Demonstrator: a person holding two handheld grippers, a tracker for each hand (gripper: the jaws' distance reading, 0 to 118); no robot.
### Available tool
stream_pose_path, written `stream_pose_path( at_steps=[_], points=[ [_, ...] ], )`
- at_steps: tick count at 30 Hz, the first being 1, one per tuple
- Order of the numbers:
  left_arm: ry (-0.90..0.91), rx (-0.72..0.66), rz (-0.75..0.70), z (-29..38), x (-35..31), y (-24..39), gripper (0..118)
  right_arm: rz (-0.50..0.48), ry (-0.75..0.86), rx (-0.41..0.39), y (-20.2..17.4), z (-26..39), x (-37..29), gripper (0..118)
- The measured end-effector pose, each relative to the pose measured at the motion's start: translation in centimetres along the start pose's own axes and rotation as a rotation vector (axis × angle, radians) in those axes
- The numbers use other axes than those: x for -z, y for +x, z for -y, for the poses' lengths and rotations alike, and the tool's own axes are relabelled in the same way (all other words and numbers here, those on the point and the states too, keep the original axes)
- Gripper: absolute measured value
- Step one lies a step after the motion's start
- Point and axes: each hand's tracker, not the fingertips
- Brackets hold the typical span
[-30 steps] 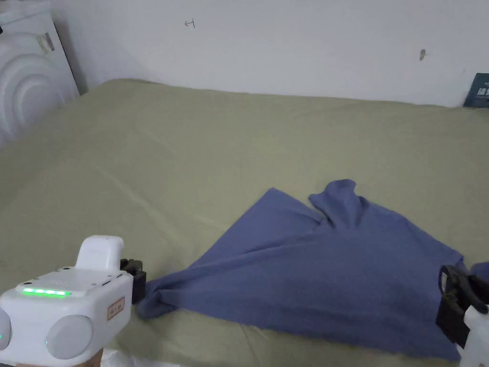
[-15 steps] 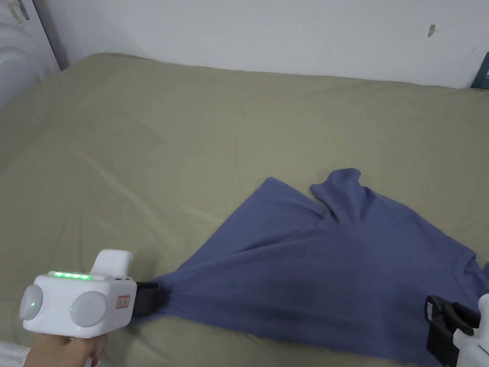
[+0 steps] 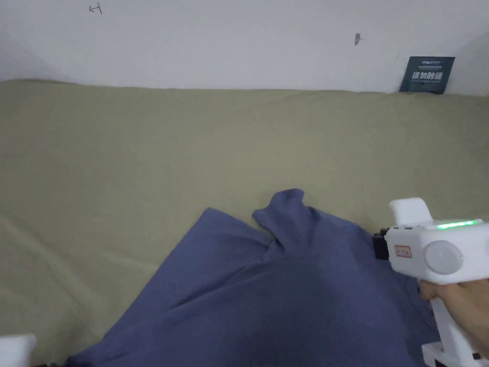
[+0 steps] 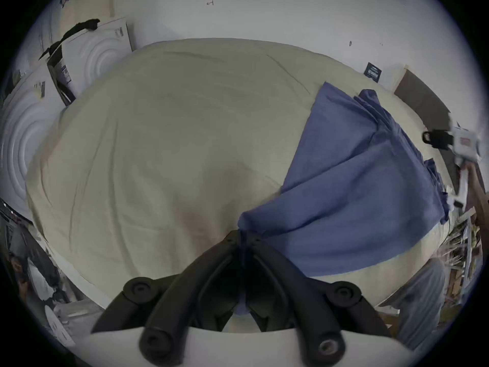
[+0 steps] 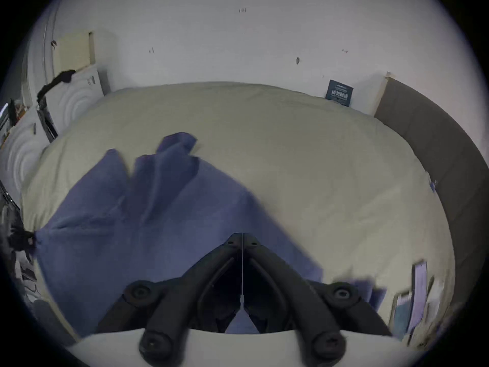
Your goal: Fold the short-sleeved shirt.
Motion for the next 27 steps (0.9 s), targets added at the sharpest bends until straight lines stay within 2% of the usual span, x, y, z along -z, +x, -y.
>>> stream_pose_path(
  at_steps=[1,2,3,4,5,7,8,9,10,11,12,13,14,15,18,20,27],
  points=[
    [-0.001,-0.003,0.003,0.1,-0.1,0.2,1,0.003,-0.025,-0.014,0.4,-1.3,1.6,7],
    [-0.002,-0.007,0.007,0.1,-0.1,0.2,1,0.006,-0.046,-0.025,0.8,-2.3,3.0,41],
    [-0.004,-0.012,0.008,0.0,0.0,0.2,1,-0.002,-0.087,-0.038,1.1,-3.2,4.5,84],
    [-0.005,-0.016,0.007,0.0,0.0,0.2,1,-0.022,-0.166,-0.053,1.3,-4.0,6.3,112],
    [-0.008,-0.015,0.008,0.0,0.1,0.1,1,-0.036,-0.196,-0.050,1.3,-4.3,7.3,116],
    [-0.016,-0.011,0.008,-0.1,0.3,0.2,1,-0.061,-0.252,-0.089,0.8,-4.2,8.9,115],
    [-0.018,-0.016,0.014,-0.2,0.3,0.2,1,-0.067,-0.310,-0.113,0.6,-4.0,9.6,110],
    [-0.020,-0.019,0.014,-0.2,0.3,0.2,1,-0.004,-0.345,-0.148,0.2,-3.5,10.2,106],
    [-0.023,-0.021,0.015,-0.3,0.3,0.2,1,-0.016,-0.311,-0.157,0.0,-2.9,9.5,99],
    [-0.024,-0.020,0.015,-0.3,0.2,0.2,1,-0.048,-0.255,-0.119,0.1,-3.1,8.5,67],
    [-0.022,-0.024,0.013,-0.4,0.0,0.3,1,-0.064,-0.251,-0.067,0.1,-3.4,7.4,16],
    [-0.020,-0.025,0.010,-0.4,-0.3,0.4,1,-0.088,-0.213,-0.037,0.1,-3.5,6.1,3],
    [-0.017,-0.023,0.007,-0.5,-0.6,0.4,1,-0.112,-0.190,-0.061,0.2,-3.3,4.8,3],
    [-0.017,-0.016,0.006,-0.7,-1.0,0.5,1,-0.092,-0.141,-0.078,0.0,-3.1,2.7,3],
    [0.055,-0.031,0.005,-1.5,-3.4,0.6,1,-0.126,-0.060,-0.083,0.3,-3.5,-3.3,3],
    [0.113,-0.083,0.030,-2.5,-5.5,0.5,1,-0.112,0.018,-0.070,0.8,-4.0,-7.9,3],
    [0.332,-0.020,0.027,-8.4,-14.8,3.6,1,-0.114,0.302,-0.029,4.6,-6.5,-26.0,3]
  ],
)
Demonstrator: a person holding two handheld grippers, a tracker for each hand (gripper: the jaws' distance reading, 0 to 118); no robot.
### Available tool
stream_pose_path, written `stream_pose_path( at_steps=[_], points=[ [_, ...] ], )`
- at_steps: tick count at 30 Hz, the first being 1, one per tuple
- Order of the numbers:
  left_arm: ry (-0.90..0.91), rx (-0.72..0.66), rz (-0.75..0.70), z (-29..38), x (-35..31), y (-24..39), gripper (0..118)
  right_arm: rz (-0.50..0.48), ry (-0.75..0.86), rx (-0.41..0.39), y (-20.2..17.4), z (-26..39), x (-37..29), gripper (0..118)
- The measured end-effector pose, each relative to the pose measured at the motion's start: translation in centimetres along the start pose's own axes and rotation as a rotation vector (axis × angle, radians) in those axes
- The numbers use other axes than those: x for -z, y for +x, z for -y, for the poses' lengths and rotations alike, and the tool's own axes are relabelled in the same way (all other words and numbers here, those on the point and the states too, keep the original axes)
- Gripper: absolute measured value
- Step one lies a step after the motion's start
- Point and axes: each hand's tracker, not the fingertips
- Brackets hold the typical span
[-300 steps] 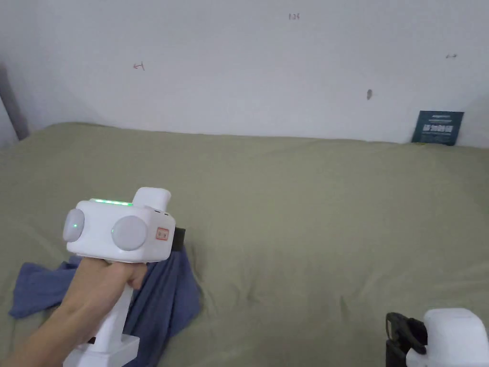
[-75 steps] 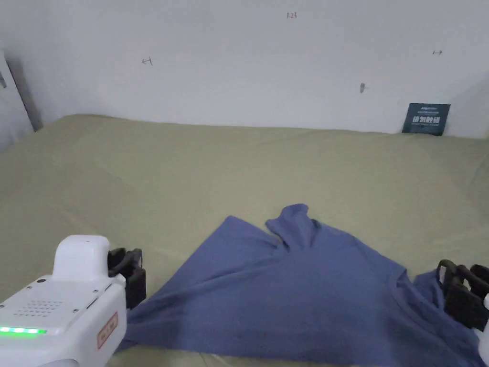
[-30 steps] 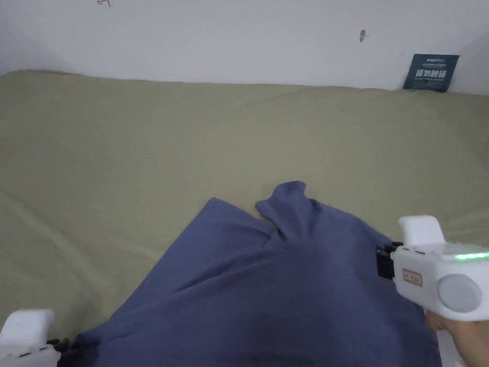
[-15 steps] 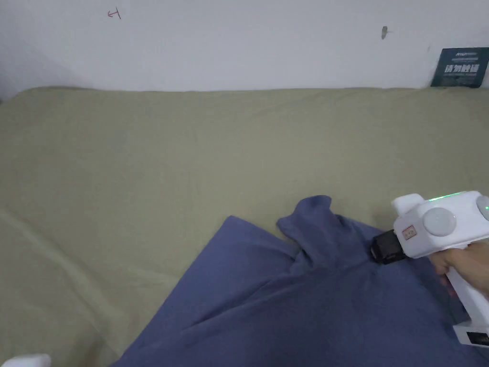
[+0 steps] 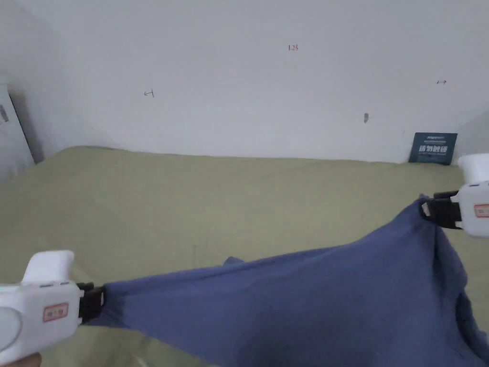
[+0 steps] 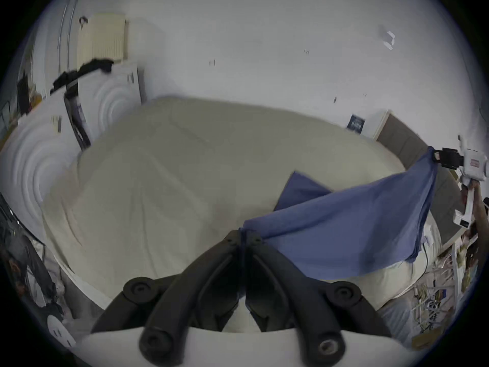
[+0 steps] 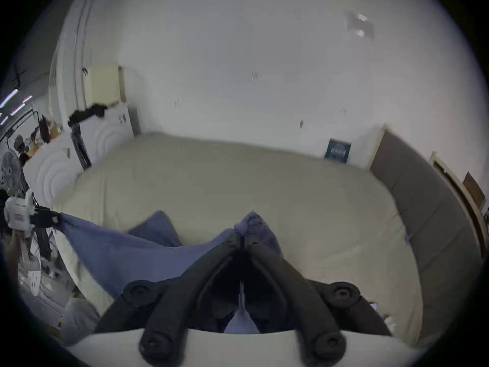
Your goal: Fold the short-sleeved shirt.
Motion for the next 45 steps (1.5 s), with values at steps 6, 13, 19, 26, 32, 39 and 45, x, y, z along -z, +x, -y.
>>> stream_pose_path(
  at_steps=[6,13,19,26,32,39,45],
  points=[
    [0.161,0.014,0.055,-9.1,-5.0,3.5,1,0.097,0.199,-0.025,1.7,-4.5,-10.7,3],
    [0.269,0.107,0.007,-18.6,-8.3,7.7,1,0.163,0.299,0.027,4.2,-8.0,-14.9,3],
    [0.279,0.140,-0.046,-23.6,-7.5,9.2,1,0.179,0.327,0.088,5.4,-11.1,-12.9,3],
    [0.274,0.157,-0.133,-28.0,-3.6,10.3,1,0.227,0.285,0.072,5.9,-15.6,-5.6,3],
    [0.309,0.158,-0.195,-32.8,-0.2,11.3,1,0.266,0.300,0.044,6.6,-20.5,-0.2,3],
    [0.377,0.130,-0.235,-37.7,4.1,12.3,1,0.319,0.333,0.032,7.6,-26.2,5.3,3],
    [0.383,0.090,-0.241,-39.8,8.4,12.5,1,0.348,0.334,0.029,8.1,-28.6,10.2,3]
  ],
)
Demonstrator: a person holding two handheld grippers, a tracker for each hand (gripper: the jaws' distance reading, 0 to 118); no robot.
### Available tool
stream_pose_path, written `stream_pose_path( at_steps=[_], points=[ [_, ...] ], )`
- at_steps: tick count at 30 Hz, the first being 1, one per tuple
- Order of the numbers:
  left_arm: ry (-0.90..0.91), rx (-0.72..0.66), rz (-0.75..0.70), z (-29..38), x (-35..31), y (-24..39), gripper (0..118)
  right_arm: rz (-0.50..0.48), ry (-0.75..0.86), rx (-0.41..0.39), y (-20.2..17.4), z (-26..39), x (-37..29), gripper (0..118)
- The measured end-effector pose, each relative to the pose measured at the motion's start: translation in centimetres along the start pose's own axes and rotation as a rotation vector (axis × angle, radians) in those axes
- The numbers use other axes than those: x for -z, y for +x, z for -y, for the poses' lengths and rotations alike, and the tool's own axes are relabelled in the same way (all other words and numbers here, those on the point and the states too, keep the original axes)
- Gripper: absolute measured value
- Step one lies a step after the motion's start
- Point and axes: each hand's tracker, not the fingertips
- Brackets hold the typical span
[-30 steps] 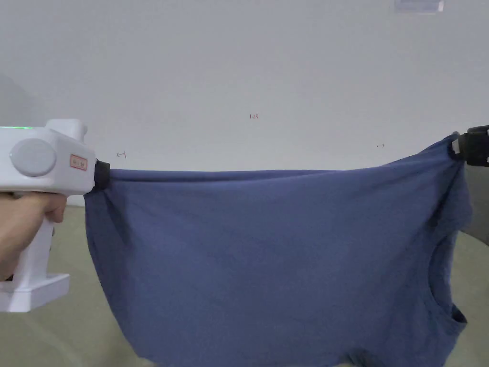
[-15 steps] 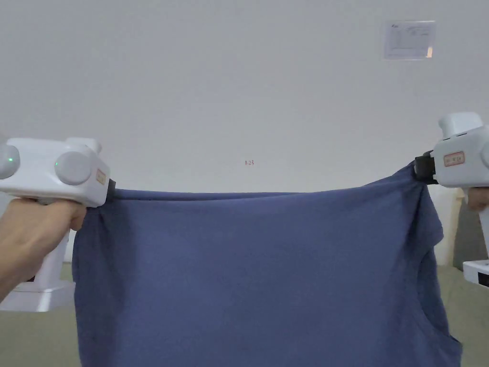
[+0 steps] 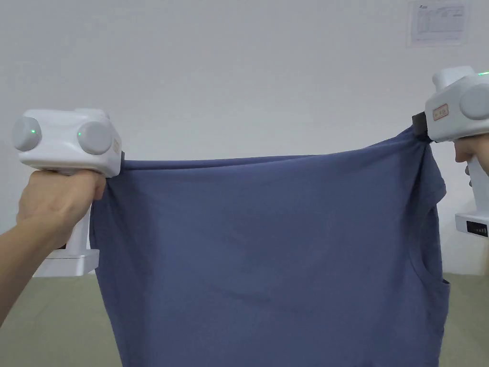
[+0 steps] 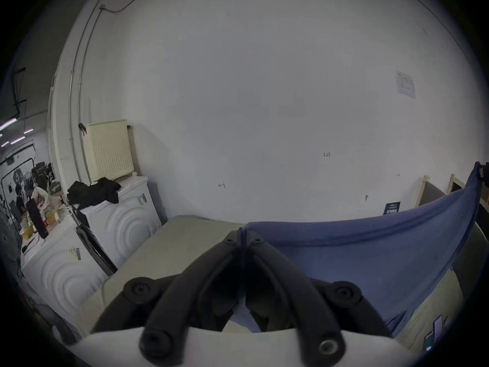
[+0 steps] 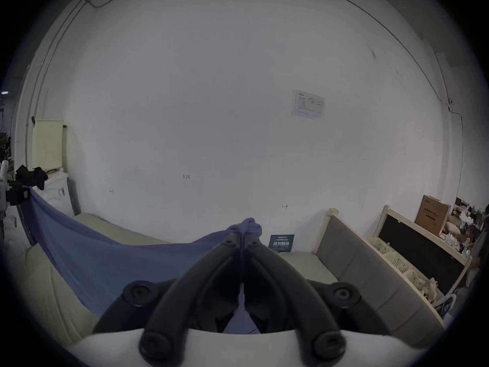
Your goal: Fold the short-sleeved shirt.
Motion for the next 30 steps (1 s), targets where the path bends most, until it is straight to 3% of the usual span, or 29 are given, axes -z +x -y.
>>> stream_pose_path(
  at_steps=[5,9,11,14,19,22,30],
  points=[
    [-0.019,0.029,-0.010,3.0,3.3,0.8,1,-0.003,-0.027,0.020,-0.7,3.4,2.5,3],
    [-0.124,0.021,0.044,9.9,5.1,0.8,1,-0.039,-0.128,-0.027,-1.0,10.1,2.1,3],
    [-0.171,0.081,0.071,14.2,5.0,0.9,1,-0.068,-0.169,-0.002,-0.9,14.4,0.3,3],
    [-0.235,0.148,0.093,21.3,3.0,0.5,1,-0.110,-0.220,0.039,-0.7,21.4,-4.2,3],
    [-0.376,0.102,0.194,33.0,-3.9,-2.2,1,-0.131,-0.374,0.085,-0.7,33.2,-14.2,3],
    [-0.441,0.179,0.200,38.6,-7.5,-3.9,1,-0.152,-0.459,0.110,0.1,39.1,-19.8,3],
    [-0.543,0.083,0.209,47.7,-17.7,-9.7,1,-0.179,-0.552,0.111,1.3,46.9,-33.2,3]
  ],
)
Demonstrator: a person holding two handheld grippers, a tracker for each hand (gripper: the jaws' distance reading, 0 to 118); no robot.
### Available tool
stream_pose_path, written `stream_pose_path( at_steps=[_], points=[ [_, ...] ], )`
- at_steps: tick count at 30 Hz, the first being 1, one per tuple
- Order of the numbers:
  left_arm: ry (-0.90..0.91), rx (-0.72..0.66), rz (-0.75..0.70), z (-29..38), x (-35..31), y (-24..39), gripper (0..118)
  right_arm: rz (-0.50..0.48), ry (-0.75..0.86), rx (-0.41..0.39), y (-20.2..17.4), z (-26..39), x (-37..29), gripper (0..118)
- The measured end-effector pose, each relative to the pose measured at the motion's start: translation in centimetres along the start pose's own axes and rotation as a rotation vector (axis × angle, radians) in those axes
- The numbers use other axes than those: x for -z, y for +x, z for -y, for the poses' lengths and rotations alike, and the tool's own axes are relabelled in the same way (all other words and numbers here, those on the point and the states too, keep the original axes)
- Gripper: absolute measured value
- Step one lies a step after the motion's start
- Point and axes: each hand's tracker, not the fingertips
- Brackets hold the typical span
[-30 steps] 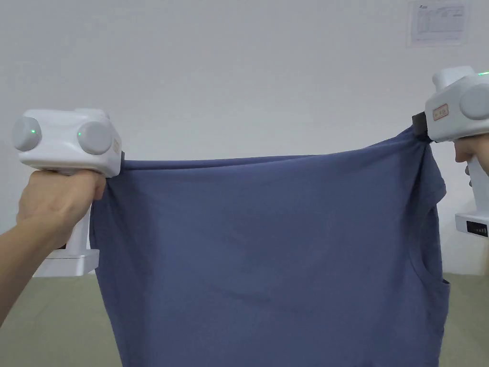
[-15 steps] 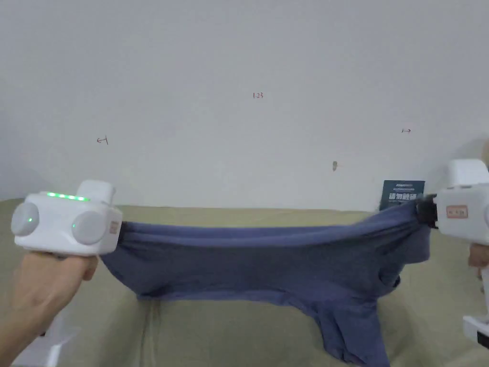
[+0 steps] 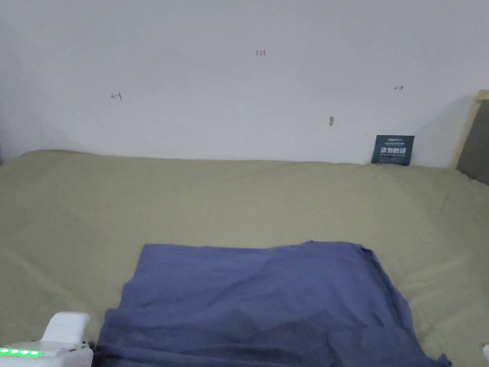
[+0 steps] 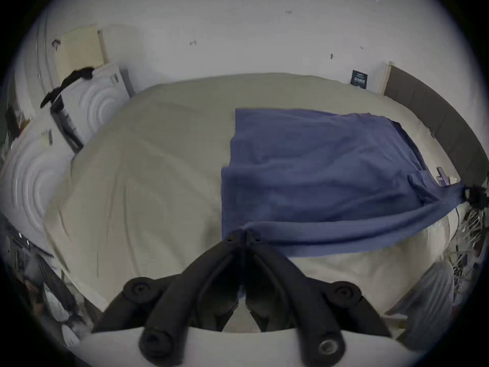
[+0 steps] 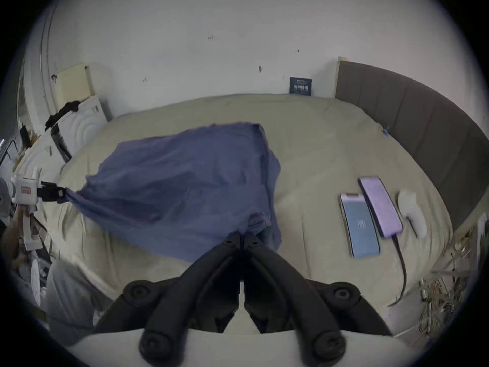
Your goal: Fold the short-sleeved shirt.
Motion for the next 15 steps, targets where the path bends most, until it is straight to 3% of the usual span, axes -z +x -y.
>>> stream_pose_path(
  at_steps=[12,13,14,15],
  points=[
    [-0.058,-0.038,0.025,4.5,-0.9,-0.8,1,-0.011,-0.065,0.031,0.5,3.9,0.3,5],
    [-0.055,-0.041,0.026,4.4,-0.9,-0.8,5,-0.020,-0.087,0.042,0.6,3.7,0.5,19],
    [-0.048,-0.045,0.031,4.4,-1.0,-0.9,31,-0.009,-0.097,0.048,0.5,3.4,0.6,66],
    [-0.035,-0.053,0.041,4.5,-1.2,-0.9,77,0.002,-0.106,0.061,0.5,3.3,0.7,106]
  ],
)
